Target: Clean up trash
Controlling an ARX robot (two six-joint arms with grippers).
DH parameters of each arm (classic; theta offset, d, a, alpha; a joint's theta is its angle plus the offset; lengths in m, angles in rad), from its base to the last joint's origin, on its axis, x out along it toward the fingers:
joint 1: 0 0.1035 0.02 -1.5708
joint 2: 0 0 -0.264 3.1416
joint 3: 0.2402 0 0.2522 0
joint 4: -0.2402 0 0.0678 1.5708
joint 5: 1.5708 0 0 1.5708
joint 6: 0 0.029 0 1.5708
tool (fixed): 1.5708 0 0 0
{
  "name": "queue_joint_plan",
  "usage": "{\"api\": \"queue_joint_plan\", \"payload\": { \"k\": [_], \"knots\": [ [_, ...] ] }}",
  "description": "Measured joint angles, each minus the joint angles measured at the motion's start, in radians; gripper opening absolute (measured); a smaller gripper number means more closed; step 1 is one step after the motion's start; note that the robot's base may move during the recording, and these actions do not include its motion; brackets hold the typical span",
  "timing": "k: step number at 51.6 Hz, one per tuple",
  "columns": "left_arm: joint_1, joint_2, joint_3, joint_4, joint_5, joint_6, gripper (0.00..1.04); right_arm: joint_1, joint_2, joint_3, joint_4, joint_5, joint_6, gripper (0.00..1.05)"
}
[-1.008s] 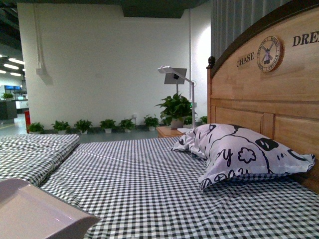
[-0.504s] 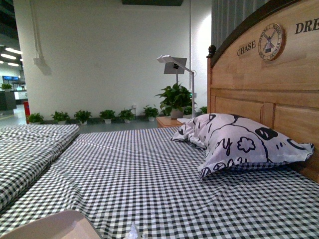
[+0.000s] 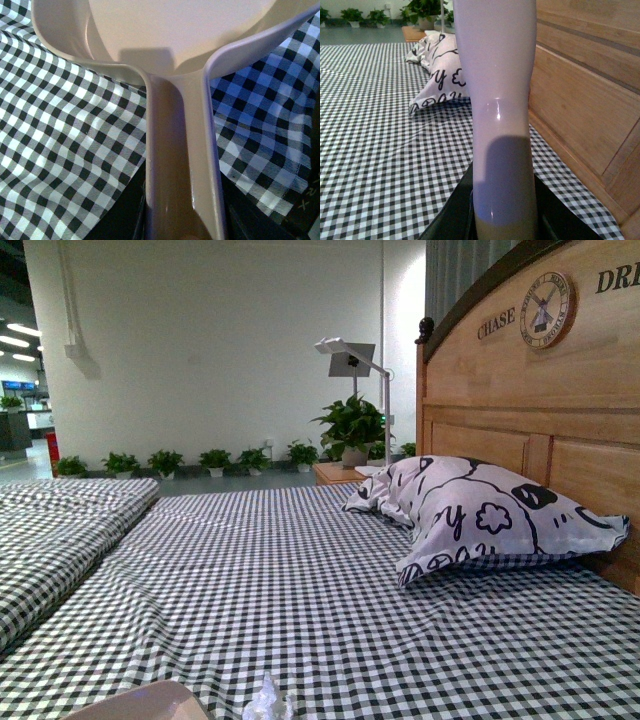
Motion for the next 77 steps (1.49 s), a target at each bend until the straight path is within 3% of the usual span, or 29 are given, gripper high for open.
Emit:
{"api": "queue_joint_plan", "payload": {
  "k": [48, 52, 54, 64, 77],
  "knots": [
    [-0.006, 0.093, 0.047, 0.003, -0.083, 0.024, 0.27, 0.000, 0.001, 0.000, -0.002, -0.002, 0.003, 0.19],
    [-0.006, 0.094, 0.047, 0.003, -0.085, 0.024, 0.27, -0.063, 0.100, 0.115, -0.286, -0.153, 0.066, 0.19],
    [-0.006, 0.094, 0.047, 0.003, -0.085, 0.024, 0.27, -0.099, 0.164, 0.166, -0.352, -0.220, 0.069, 0.19],
    [-0.006, 0.094, 0.048, 0.003, -0.085, 0.026, 0.27, -0.170, 0.527, 0.304, -0.193, -0.400, 0.033, 0.19],
    [-0.006, 0.094, 0.048, 0.003, -0.085, 0.027, 0.27, -0.138, 0.934, 0.432, -0.036, -0.413, -0.053, 0.19]
  ]
}}
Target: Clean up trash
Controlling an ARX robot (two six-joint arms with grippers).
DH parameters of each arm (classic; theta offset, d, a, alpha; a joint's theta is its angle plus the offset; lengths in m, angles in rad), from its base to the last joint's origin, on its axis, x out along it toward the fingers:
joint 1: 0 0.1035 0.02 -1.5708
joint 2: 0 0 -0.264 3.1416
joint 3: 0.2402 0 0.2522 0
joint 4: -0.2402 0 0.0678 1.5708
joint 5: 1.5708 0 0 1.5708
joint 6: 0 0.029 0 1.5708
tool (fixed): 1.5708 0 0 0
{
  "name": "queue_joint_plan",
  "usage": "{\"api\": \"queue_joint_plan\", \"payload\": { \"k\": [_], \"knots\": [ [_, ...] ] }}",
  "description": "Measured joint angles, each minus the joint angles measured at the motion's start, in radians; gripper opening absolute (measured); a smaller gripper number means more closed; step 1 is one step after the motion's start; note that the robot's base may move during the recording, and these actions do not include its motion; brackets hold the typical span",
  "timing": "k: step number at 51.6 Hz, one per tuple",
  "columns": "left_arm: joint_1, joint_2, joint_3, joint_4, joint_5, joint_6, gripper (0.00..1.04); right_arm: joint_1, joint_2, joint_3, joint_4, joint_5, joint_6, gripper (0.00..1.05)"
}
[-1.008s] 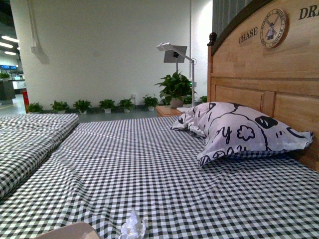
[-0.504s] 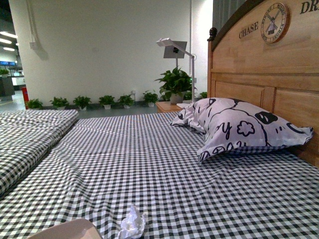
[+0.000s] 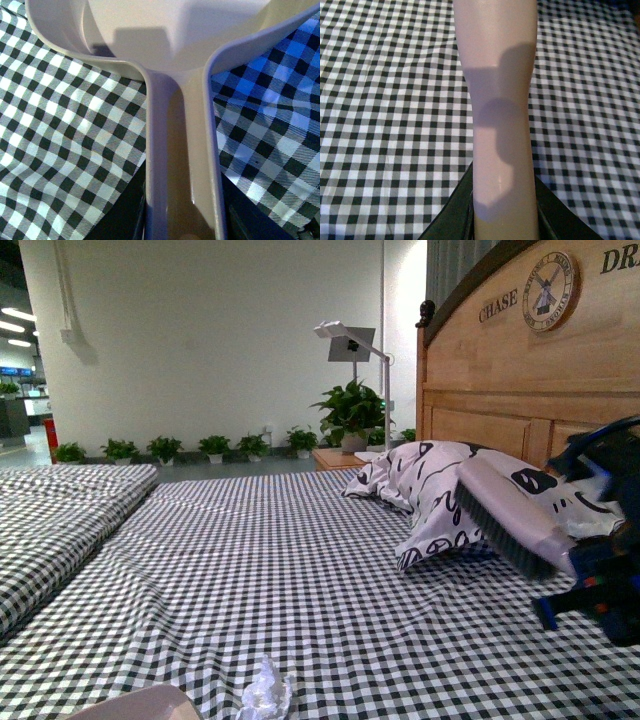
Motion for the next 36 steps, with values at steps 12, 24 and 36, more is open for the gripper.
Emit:
{"api": "queue_joint_plan", "payload": {
  "k": [12, 24, 36],
  "knots": [
    [0.000, 0.000, 0.000, 0.000, 0.000, 0.000, 0.27, 0.069, 0.172, 0.027, 0.053, 0.051, -0.029, 0.19],
    [0.000, 0.000, 0.000, 0.000, 0.000, 0.000, 0.27, 0.136, 0.271, 0.055, 0.061, 0.084, -0.049, 0.19],
    [0.000, 0.000, 0.000, 0.000, 0.000, 0.000, 0.27, 0.184, 0.337, 0.089, 0.062, 0.095, -0.049, 0.19]
  ]
}}
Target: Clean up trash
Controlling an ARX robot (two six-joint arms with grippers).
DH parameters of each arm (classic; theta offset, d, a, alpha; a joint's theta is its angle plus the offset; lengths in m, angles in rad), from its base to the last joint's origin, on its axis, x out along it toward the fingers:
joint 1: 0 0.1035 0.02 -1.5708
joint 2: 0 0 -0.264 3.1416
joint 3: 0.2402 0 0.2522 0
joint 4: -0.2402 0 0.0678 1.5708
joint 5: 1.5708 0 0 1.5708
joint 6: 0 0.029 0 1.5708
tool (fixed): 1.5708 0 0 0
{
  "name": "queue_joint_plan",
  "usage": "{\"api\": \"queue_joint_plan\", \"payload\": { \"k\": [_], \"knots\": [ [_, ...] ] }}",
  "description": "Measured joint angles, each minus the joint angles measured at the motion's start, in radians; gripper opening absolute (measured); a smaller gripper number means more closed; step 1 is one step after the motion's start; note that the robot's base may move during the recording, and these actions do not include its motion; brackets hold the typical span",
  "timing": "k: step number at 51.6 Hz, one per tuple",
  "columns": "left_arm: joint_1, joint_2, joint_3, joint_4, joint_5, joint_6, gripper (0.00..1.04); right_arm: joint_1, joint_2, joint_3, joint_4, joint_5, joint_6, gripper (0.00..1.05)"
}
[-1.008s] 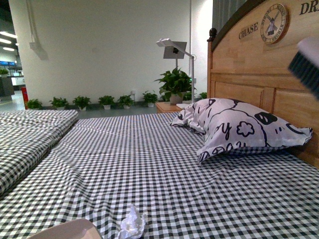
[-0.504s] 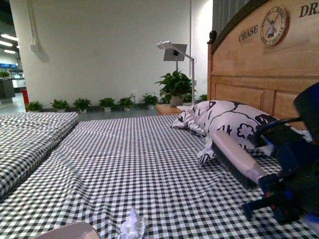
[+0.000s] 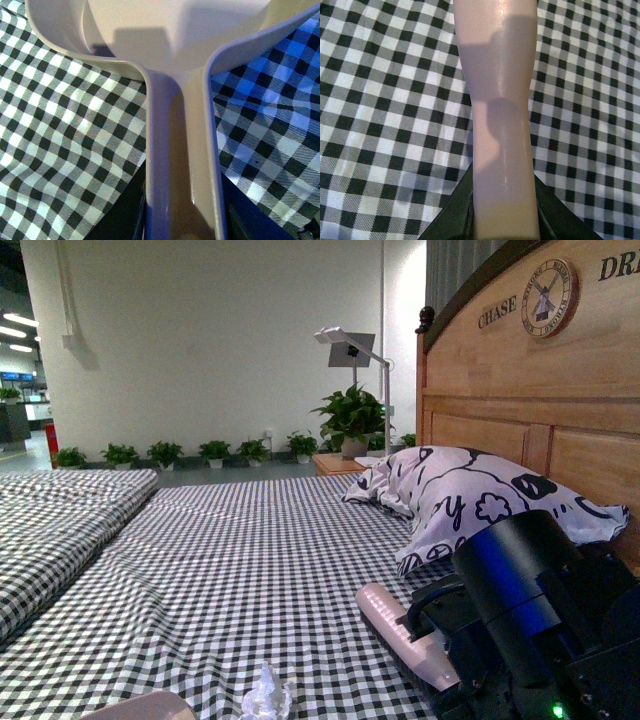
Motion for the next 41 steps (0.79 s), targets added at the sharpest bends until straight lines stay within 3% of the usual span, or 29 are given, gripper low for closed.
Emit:
{"api": "queue_joint_plan", "payload": {
  "k": [15, 26, 36, 41],
  "knots": [
    [0.000, 0.000, 0.000, 0.000, 0.000, 0.000, 0.27, 0.069, 0.066, 0.025, -0.007, -0.008, -0.017, 0.19],
    [0.000, 0.000, 0.000, 0.000, 0.000, 0.000, 0.27, 0.133, 0.038, 0.029, -0.148, -0.203, 0.022, 0.19],
    [0.000, 0.000, 0.000, 0.000, 0.000, 0.000, 0.27, 0.161, -0.082, 0.004, -0.209, -0.496, 0.056, 0.19],
    [0.000, 0.000, 0.000, 0.000, 0.000, 0.000, 0.27, 0.160, -0.151, -0.013, -0.214, -0.593, 0.057, 0.19]
  ]
}}
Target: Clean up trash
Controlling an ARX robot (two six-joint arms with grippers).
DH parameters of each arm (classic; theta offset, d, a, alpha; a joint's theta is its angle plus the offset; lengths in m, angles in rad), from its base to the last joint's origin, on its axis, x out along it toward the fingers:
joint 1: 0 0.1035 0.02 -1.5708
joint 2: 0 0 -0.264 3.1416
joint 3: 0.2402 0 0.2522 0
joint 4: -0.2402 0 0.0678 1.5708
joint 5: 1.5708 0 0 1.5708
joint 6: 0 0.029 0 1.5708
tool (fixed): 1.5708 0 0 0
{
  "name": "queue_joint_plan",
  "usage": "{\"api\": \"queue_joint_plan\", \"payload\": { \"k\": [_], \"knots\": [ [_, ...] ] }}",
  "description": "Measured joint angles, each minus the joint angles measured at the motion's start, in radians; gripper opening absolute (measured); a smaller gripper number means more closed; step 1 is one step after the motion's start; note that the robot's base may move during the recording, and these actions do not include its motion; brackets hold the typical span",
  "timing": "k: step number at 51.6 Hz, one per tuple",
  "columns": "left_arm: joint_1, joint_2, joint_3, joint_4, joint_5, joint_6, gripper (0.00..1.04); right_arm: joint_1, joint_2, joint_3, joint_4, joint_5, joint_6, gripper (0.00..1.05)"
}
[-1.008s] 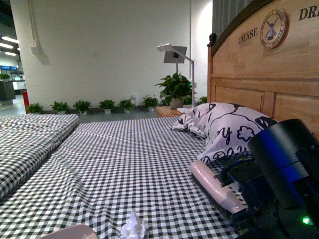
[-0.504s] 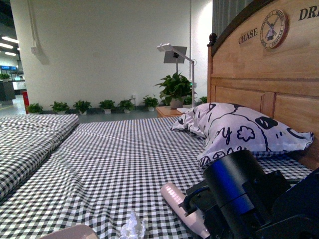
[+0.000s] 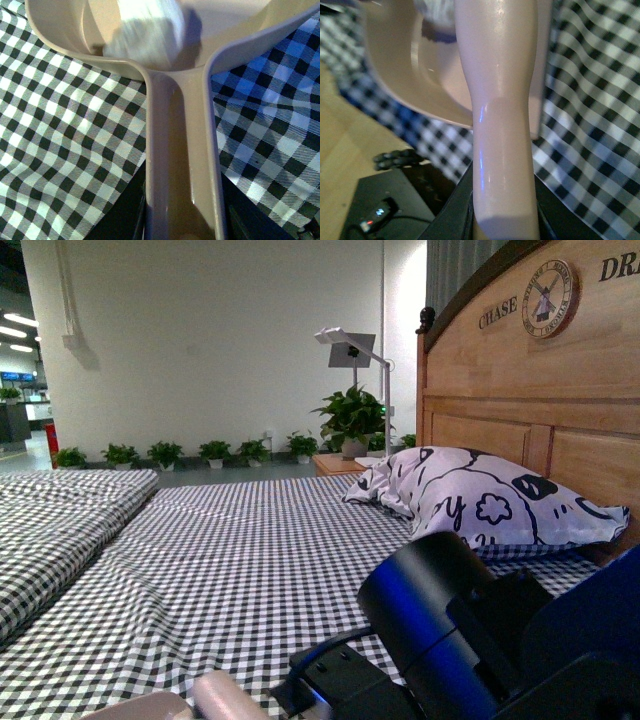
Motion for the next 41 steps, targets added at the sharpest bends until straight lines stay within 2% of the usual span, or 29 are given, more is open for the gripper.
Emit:
{"api": "queue_joint_plan", "payload": {
  "k": [3, 11, 25, 30, 35, 38, 41],
  "knots": [
    [0.000, 0.000, 0.000, 0.000, 0.000, 0.000, 0.27, -0.010, -0.051, -0.006, -0.002, -0.044, -0.002, 0.19],
    [0.000, 0.000, 0.000, 0.000, 0.000, 0.000, 0.27, -0.064, -0.109, -0.008, -0.005, -0.014, -0.003, 0.19],
    [0.000, 0.000, 0.000, 0.000, 0.000, 0.000, 0.27, -0.243, -0.121, -0.041, 0.080, 0.243, -0.015, 0.19],
    [0.000, 0.000, -0.003, 0.013, 0.002, -0.009, 0.27, -0.314, -0.150, -0.061, 0.080, 0.267, -0.014, 0.19],
    [-0.003, -0.024, -0.086, 0.348, -0.026, -0.240, 0.27, -0.419, -0.237, -0.098, 0.074, 0.260, 0.000, 0.19],
    [-0.005, -0.050, -0.089, 0.451, -0.032, -0.406, 0.27, -0.467, -0.306, -0.115, 0.066, 0.261, 0.013, 0.19],
    [-0.008, -0.082, -0.089, 0.488, -0.037, -0.508, 0.27, -0.500, -0.370, -0.132, 0.058, 0.259, 0.028, 0.19]
  ]
}}
